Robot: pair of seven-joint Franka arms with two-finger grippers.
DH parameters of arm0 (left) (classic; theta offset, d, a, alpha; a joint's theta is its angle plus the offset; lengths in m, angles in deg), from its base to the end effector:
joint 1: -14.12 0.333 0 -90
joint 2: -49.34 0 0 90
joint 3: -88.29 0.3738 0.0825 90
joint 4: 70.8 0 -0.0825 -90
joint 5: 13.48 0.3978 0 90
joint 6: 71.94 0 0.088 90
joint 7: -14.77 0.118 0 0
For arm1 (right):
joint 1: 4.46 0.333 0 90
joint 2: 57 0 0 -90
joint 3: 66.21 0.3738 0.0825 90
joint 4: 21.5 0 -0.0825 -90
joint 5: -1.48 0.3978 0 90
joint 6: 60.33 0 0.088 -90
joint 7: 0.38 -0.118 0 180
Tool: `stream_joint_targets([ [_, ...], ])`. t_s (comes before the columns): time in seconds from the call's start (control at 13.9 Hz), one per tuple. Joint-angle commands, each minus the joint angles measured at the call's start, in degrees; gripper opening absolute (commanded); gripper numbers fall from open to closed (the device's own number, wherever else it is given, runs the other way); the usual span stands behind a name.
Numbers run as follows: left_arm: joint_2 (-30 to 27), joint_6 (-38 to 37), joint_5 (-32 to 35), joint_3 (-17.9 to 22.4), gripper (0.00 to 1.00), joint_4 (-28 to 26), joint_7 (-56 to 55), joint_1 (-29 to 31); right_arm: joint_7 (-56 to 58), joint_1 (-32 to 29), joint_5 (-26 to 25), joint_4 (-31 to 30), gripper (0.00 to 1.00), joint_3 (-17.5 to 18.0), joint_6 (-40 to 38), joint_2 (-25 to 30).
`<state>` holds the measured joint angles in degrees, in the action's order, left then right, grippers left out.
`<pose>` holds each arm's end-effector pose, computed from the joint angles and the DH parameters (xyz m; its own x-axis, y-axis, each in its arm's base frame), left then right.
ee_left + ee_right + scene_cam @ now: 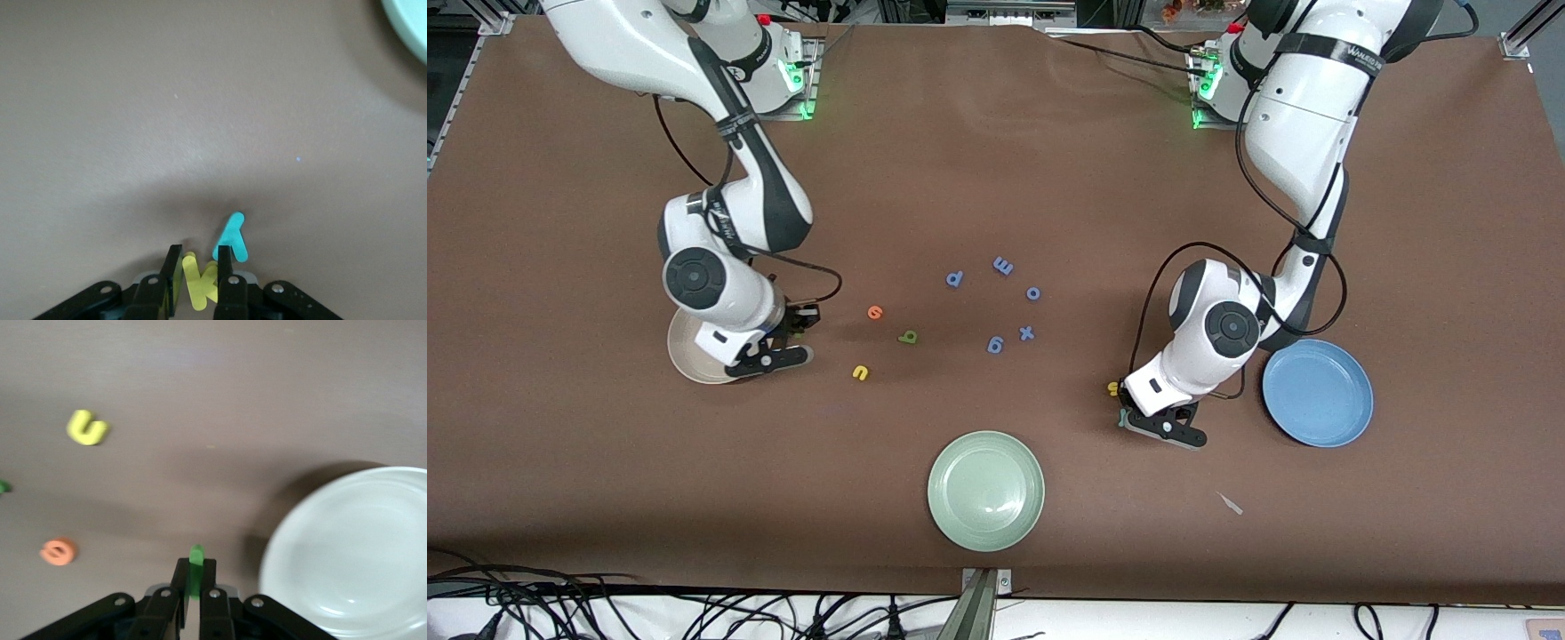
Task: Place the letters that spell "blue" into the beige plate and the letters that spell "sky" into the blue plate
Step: 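Drop the k on the blue plate while the right gripper drops the stick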
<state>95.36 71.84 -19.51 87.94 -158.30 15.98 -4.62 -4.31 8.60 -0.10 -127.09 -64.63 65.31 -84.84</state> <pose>0.7366 -0.2538 0.2187 0.9498 -0.2585 0.1762 -0.2751 -0.9583 0.0768 0.6434 0.1653 0.2827 0.9709 0.1979 -0.1345 0.2019 -0.9793 0.0164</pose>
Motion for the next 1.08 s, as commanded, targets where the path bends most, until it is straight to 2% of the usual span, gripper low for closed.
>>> stream_joint_targets([
  [0.0,-5.04,-4.10,-1.09,0.61,0.04,-1.96,3.16,1.94,4.00,-5.30,-0.09,0.91,0.03,0.35,-0.92,-0.82],
  [0.22,-10.14,-7.46,-1.45,0.61,0.02,-6.77,13.52,6.68,8.40,-9.71,-0.18,1.17,0.10,0.35,-0.57,-2.40],
  [0.29,-11.99,-7.47,-1.45,0.61,0.02,-9.50,16.60,8.09,7.88,-10.59,-0.10,1.43,0.51,0.35,-0.57,-3.10],
  [0.36,-13.75,-7.47,-1.45,0.96,0.01,-12.05,19.59,10.01,7.53,-10.95,0.43,1.35,1.00,0.44,-0.40,-3.19],
  [0.5,-15.69,-7.47,-1.36,1.92,0.00,-14.88,26.35,13.27,6.83,-10.60,0.87,1.44,1.00,0.44,-0.31,-3.02],
  [0.65,-15.26,-7.29,-1.45,5.34,0.03,-15.85,31.37,13.90,-1.47,-9.38,0.70,1.87,1.00,0.96,-0.39,-2.93],
  [0.79,-15.17,-7.11,-1.36,5.36,0.03,-16.38,33.93,17.14,-7.39,-6.05,0.96,3.71,1.00,0.97,-0.92,-2.93],
  [1.01,-15.26,-6.85,-1.53,5.36,0.07,-16.56,34.82,18.38,-18.80,-2.35,0.87,5.47,1.00,1.05,-0.75,-3.80],
])
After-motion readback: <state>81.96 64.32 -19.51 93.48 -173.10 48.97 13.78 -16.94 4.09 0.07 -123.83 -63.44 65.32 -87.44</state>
